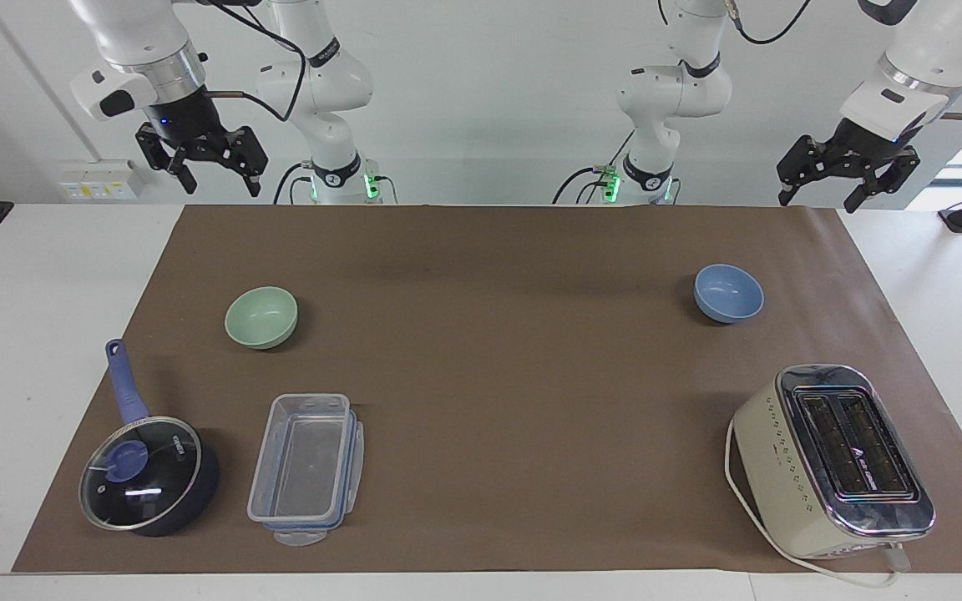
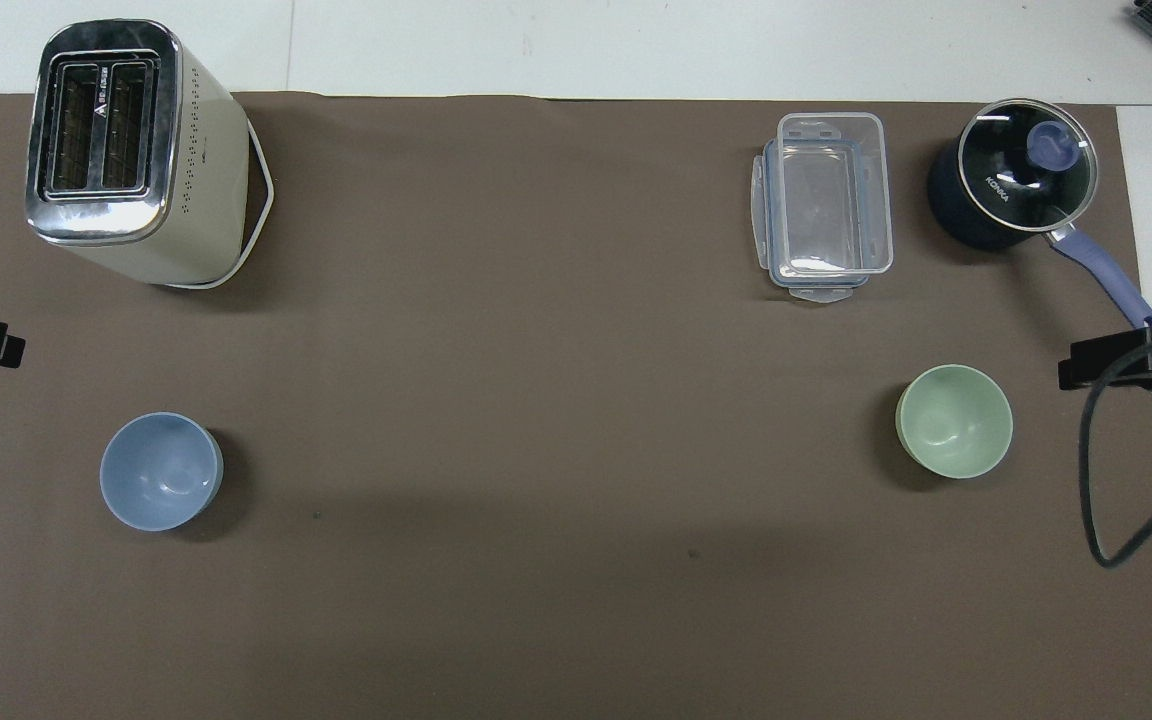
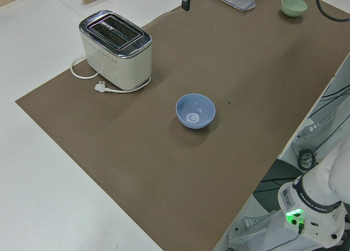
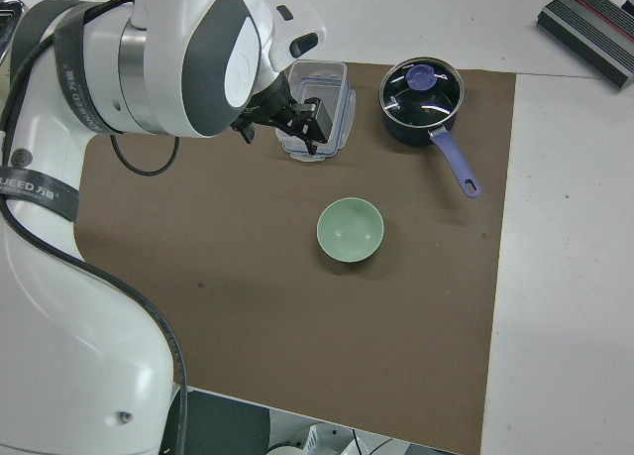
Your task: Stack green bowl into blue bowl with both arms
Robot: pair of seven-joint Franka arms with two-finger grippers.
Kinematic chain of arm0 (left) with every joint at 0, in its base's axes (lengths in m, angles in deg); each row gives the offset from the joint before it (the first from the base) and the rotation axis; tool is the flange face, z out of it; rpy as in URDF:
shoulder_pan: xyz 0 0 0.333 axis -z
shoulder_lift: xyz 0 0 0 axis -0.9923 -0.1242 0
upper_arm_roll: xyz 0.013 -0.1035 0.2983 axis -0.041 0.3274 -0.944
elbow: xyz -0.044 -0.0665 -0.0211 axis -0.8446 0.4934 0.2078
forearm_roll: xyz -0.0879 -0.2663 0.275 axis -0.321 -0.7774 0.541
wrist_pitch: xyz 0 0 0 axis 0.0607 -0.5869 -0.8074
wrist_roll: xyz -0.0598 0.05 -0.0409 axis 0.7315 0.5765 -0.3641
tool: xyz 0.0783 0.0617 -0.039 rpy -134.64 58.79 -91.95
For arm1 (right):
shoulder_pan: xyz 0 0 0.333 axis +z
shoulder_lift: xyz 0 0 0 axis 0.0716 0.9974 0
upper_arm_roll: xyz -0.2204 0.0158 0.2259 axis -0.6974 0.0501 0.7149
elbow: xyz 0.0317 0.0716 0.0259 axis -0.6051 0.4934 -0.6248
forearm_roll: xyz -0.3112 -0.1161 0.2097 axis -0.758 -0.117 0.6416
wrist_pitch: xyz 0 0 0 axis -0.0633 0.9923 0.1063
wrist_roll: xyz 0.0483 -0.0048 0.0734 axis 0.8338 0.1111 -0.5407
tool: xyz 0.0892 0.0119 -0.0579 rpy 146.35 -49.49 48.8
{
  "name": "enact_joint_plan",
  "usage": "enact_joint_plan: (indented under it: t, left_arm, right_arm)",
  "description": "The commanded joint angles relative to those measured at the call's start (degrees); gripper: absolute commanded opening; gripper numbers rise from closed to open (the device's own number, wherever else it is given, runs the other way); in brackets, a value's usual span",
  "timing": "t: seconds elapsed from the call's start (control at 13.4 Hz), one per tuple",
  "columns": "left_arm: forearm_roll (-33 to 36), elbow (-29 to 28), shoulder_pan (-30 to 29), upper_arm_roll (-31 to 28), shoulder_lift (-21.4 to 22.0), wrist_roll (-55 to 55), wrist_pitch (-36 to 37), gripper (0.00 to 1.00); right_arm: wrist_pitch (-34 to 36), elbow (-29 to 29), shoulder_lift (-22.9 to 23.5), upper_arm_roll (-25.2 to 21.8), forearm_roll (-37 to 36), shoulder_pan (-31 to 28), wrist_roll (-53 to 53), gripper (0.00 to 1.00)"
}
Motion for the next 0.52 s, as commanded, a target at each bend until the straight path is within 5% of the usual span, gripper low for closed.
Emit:
enact_joint_plan:
  t: [0.0, 0.45]
  left_arm:
    - [0.87, -2.06, -0.13, 0.19, 1.63, -0.16, 0.23, 1.00]
    - [0.87, -2.24, -0.13, 0.19, 1.72, 0.11, 0.23, 1.00]
  right_arm:
    - [0.52, -0.09, -0.58, 0.37, 0.08, -0.57, 0.28, 1.00]
    - [0.52, -0.09, -0.58, 0.37, 0.16, -0.57, 0.28, 1.00]
